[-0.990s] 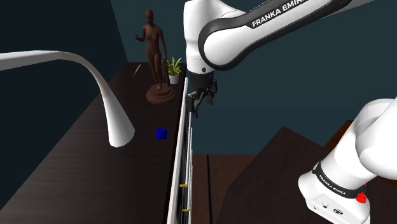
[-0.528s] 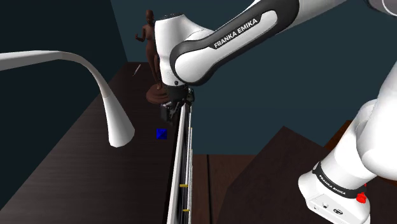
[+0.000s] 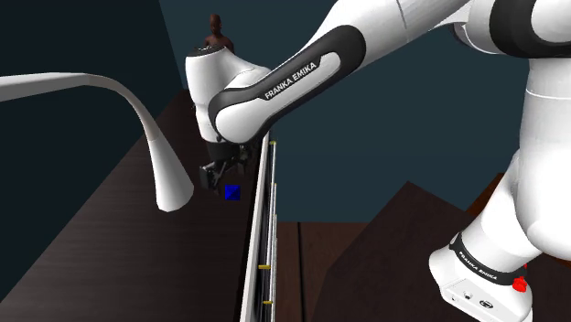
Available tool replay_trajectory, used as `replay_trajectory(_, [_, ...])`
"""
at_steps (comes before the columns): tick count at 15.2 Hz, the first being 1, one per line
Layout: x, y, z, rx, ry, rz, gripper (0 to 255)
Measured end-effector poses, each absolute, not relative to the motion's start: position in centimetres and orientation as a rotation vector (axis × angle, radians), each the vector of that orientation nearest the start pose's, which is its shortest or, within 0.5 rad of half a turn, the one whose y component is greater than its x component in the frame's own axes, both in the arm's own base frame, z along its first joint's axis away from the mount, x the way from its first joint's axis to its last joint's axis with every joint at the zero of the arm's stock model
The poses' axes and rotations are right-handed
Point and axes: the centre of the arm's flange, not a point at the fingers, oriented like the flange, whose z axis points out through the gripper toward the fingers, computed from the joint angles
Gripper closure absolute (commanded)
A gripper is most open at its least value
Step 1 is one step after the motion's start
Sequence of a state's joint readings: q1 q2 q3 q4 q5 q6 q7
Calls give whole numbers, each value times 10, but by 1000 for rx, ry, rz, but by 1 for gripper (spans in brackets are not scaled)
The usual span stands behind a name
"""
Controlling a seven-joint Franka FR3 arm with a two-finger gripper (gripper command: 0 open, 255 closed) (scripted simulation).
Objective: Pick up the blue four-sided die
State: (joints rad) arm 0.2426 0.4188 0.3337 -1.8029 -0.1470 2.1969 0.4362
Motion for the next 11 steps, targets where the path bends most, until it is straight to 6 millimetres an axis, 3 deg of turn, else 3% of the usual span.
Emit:
replay_trajectory(7, [555, 335, 290, -3112, -312, 7, 0])
replay_trajectory(8, [555, 335, 288, -3112, -312, 7, 255])
replay_trajectory(11, [555, 335, 286, -3112, -312, 6, 255])
